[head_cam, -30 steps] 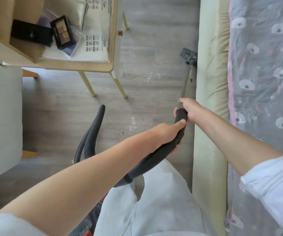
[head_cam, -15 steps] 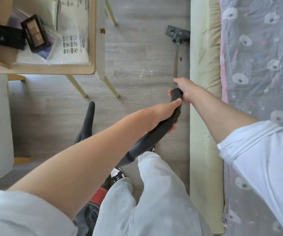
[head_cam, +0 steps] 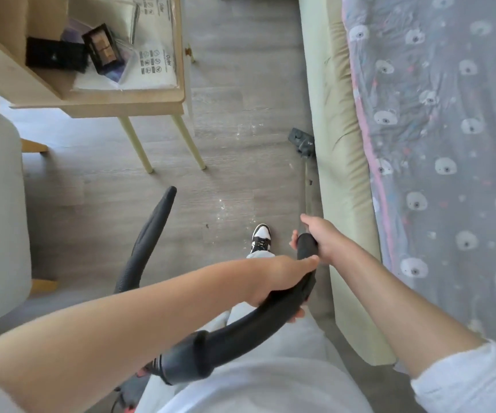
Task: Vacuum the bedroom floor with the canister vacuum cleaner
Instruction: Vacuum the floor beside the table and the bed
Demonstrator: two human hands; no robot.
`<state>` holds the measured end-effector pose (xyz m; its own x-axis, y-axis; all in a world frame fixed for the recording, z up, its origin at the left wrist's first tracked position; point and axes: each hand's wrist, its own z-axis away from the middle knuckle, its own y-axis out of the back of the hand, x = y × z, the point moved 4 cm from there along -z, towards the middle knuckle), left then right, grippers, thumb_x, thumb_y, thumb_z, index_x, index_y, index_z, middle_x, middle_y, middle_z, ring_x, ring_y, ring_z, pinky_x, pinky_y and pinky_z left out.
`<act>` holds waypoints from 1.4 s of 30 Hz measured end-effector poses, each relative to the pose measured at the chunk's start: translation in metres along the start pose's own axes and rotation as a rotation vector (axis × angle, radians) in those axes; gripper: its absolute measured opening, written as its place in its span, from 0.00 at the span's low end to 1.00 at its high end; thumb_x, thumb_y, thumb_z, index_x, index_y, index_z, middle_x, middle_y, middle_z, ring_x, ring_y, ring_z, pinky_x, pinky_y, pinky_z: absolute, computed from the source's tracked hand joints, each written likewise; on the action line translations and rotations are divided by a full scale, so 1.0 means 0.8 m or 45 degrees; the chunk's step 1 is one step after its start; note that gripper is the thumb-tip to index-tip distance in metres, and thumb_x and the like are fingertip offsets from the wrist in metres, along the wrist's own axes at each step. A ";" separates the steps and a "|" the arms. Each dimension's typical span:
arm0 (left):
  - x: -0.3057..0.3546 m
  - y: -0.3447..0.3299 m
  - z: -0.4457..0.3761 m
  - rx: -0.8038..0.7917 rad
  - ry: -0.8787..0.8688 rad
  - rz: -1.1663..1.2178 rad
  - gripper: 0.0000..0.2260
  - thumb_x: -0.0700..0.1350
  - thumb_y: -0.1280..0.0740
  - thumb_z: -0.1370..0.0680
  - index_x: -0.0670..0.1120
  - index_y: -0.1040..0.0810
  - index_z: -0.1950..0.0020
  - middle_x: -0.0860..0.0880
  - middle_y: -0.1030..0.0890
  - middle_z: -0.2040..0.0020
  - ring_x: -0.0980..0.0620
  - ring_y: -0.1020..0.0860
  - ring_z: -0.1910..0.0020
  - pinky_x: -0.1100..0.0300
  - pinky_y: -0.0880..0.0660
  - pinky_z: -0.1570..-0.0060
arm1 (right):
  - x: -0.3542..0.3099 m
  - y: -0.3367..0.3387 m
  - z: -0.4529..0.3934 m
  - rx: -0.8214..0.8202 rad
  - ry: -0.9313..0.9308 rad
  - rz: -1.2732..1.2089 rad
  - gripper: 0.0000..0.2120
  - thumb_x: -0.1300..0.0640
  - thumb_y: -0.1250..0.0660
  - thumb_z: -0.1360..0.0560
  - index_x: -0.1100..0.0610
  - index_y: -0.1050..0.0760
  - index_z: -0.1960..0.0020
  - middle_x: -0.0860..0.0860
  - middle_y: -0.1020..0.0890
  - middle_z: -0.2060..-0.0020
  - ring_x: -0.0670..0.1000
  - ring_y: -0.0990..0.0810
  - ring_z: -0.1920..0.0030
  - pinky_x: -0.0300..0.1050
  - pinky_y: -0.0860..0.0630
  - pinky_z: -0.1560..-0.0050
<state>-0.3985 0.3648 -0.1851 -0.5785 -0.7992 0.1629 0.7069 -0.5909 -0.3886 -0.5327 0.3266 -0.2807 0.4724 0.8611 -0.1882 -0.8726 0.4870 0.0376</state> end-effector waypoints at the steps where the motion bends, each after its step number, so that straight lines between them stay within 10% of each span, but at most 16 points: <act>1: -0.012 -0.003 0.013 -0.019 0.027 -0.022 0.25 0.67 0.40 0.20 0.44 0.26 0.49 0.46 0.21 0.64 0.50 0.20 0.77 0.61 0.22 0.73 | 0.017 0.000 0.013 -0.002 -0.003 -0.035 0.10 0.52 0.36 0.19 0.57 0.33 0.52 0.54 0.29 0.62 0.50 0.28 0.73 0.42 0.23 0.76; 9: -0.066 -0.013 0.073 0.001 0.072 -0.111 0.24 0.66 0.39 0.20 0.44 0.26 0.52 0.48 0.21 0.70 0.51 0.23 0.77 0.64 0.24 0.73 | 0.086 -0.005 0.068 -0.053 -0.025 -0.046 0.13 0.52 0.41 0.17 0.61 0.35 0.54 0.57 0.25 0.67 0.52 0.25 0.77 0.48 0.24 0.64; 14: -0.084 -0.012 0.053 0.137 -0.015 -0.141 0.23 0.65 0.40 0.19 0.44 0.24 0.51 0.49 0.23 0.67 0.52 0.24 0.78 0.64 0.27 0.74 | 0.090 -0.008 0.052 -0.005 -0.042 0.015 0.10 0.53 0.39 0.18 0.58 0.34 0.53 0.55 0.28 0.61 0.51 0.28 0.71 0.44 0.25 0.74; 23: -0.137 -0.012 0.032 0.243 0.047 -0.031 0.23 0.65 0.38 0.21 0.45 0.21 0.51 0.49 0.20 0.69 0.48 0.23 0.76 0.61 0.25 0.72 | 0.138 -0.008 0.002 -0.076 -0.109 0.121 0.18 0.48 0.41 0.18 0.61 0.35 0.36 0.58 0.27 0.60 0.55 0.25 0.70 0.47 0.23 0.69; 42: 0.007 0.030 -0.012 0.474 -0.228 0.147 0.23 0.65 0.37 0.20 0.44 0.19 0.54 0.50 0.19 0.73 0.51 0.22 0.79 0.64 0.26 0.78 | -0.039 -0.059 -0.032 -0.144 0.163 0.344 0.12 0.51 0.41 0.17 0.58 0.37 0.41 0.56 0.28 0.63 0.51 0.27 0.70 0.46 0.26 0.66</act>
<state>-0.3887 0.3474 -0.2023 -0.4305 -0.8493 0.3055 0.8804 -0.4697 -0.0653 -0.5091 0.2732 -0.3017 0.2087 0.9281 -0.3085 -0.9760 0.2178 -0.0050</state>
